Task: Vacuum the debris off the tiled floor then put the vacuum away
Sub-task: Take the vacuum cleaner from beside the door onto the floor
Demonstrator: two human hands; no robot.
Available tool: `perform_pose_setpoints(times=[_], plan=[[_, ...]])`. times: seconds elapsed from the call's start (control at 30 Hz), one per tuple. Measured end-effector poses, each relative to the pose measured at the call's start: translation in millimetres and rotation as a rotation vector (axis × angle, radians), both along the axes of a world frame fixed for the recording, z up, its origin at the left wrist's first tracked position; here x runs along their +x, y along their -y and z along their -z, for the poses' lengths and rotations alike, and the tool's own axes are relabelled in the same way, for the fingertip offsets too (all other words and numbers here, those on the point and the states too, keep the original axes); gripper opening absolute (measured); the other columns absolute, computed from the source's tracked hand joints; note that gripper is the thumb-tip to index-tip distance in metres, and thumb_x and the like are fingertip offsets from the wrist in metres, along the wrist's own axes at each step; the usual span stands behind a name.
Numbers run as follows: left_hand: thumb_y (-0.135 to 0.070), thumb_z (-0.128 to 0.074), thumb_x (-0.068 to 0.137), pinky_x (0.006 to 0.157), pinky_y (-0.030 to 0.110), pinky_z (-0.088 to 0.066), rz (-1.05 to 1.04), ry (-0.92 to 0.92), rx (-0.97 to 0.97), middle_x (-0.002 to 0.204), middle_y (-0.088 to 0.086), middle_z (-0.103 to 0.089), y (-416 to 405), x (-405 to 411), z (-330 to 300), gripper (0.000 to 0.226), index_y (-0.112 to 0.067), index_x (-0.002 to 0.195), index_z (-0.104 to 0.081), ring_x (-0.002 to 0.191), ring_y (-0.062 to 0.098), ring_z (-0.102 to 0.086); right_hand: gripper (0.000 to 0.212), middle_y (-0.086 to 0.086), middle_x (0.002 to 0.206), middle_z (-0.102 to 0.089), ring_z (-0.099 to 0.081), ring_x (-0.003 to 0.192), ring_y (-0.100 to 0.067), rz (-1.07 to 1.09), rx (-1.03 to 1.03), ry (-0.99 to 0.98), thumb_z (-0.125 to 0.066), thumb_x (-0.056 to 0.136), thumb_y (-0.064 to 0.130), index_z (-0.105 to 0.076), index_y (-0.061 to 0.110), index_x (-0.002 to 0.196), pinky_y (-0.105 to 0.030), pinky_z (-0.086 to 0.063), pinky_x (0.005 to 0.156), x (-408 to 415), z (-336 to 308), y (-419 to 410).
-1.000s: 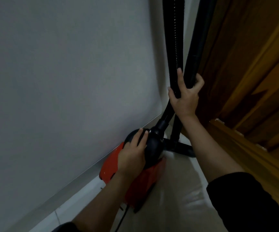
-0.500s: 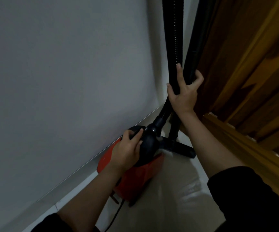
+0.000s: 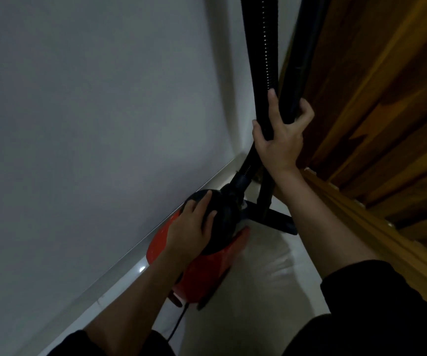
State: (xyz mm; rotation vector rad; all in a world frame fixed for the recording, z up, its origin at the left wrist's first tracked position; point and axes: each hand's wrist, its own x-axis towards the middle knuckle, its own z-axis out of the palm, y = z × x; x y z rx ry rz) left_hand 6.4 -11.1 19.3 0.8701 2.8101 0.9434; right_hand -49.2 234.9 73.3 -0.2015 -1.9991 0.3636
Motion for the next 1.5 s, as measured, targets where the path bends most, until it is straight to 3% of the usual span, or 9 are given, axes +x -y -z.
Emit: perform_pose_setpoints(times=[0.13,0.37,0.57,0.73,0.87,0.97,1.17,1.37,1.5], plan=[[-0.053,-0.026,0.095,0.082,0.037,-0.054,0.019,0.065,-0.033,0.133,0.02,-0.054,11,18,-80,0.065,-0.013,0.144,-0.042,0.108,0.036,-0.062,0.1,-0.005,0.134,-0.022,-0.055,0.11,-0.036,0.016,-0.013,0.07,-0.072,0.088,0.023,-0.004,0.06,0.151,-0.023,-0.053,0.081,19,-69,13],[-0.042,-0.034,0.097,0.065,0.029,-0.054,0.053,0.051,-0.07,0.12,0.019,-0.064,48,65,-242,0.054,-0.011,0.137,-0.052,0.083,0.032,-0.07,0.066,-0.008,0.134,-0.024,-0.058,0.104,-0.039,0.012,-0.061,0.14,-0.073,0.087,0.019,-0.038,0.028,0.142,-0.038,-0.062,0.07,70,-216,41],[-0.043,-0.035,0.097,0.067,0.021,-0.046,0.092,0.004,-0.081,0.12,0.018,-0.064,89,116,-382,0.053,-0.012,0.137,-0.051,0.083,0.03,-0.07,0.073,-0.01,0.134,-0.026,-0.057,0.105,-0.039,0.044,-0.064,0.143,-0.075,0.085,0.019,-0.034,0.035,0.143,-0.041,-0.063,0.065,126,-354,82],[-0.05,-0.028,0.095,0.08,0.025,-0.045,0.12,-0.009,-0.044,0.131,0.015,-0.058,130,157,-471,0.061,-0.015,0.142,-0.045,0.103,0.03,-0.065,0.082,-0.009,0.135,-0.024,-0.055,0.108,-0.04,0.062,-0.046,0.115,-0.072,0.088,0.022,-0.025,0.05,0.15,-0.04,-0.061,0.073,189,-449,128],[-0.048,-0.034,0.097,0.082,0.025,-0.046,0.18,-0.053,-0.016,0.129,0.011,-0.058,175,199,-514,0.056,-0.017,0.142,-0.045,0.106,0.027,-0.063,0.098,-0.012,0.134,-0.025,-0.056,0.104,-0.039,0.106,0.001,0.096,-0.07,0.089,0.024,-0.003,0.055,0.153,-0.037,-0.06,0.068,247,-502,170],[-0.041,-0.044,0.098,0.086,0.033,-0.049,0.181,-0.081,0.025,0.127,0.011,-0.059,208,228,-544,0.05,-0.017,0.141,-0.046,0.109,0.026,-0.06,0.096,-0.029,0.134,-0.033,-0.058,0.101,-0.039,0.122,-0.005,0.107,-0.067,0.091,0.027,0.0,0.055,0.153,-0.034,-0.06,0.063,284,-538,201],[-0.032,-0.051,0.097,0.08,0.035,-0.049,0.254,-0.19,0.032,0.113,0.011,-0.063,255,270,-585,0.046,-0.016,0.14,-0.048,0.1,0.028,-0.062,0.1,-0.035,0.131,-0.04,-0.061,0.093,-0.038,0.125,0.0,0.09,-0.069,0.089,0.025,0.001,0.056,0.153,-0.03,-0.057,0.057,355,-582,249],[-0.035,-0.048,0.096,0.083,0.033,-0.05,0.309,-0.239,0.042,0.12,0.012,-0.062,294,336,-595,0.048,-0.015,0.14,-0.048,0.103,0.028,-0.063,0.099,-0.012,0.135,-0.022,-0.062,0.091,-0.039,0.122,0.025,0.029,-0.067,0.088,0.025,0.001,0.057,0.152,-0.036,-0.06,0.058,434,-592,285],[-0.049,-0.035,0.092,0.077,0.034,-0.053,0.321,-0.269,0.038,0.115,0.01,-0.064,318,397,-591,0.058,-0.016,0.138,-0.051,0.096,0.027,-0.065,0.098,-0.012,0.135,-0.023,-0.061,0.091,-0.04,0.133,0.019,0.009,-0.068,0.088,0.025,-0.001,0.057,0.153,-0.036,-0.06,0.055,499,-588,311]])
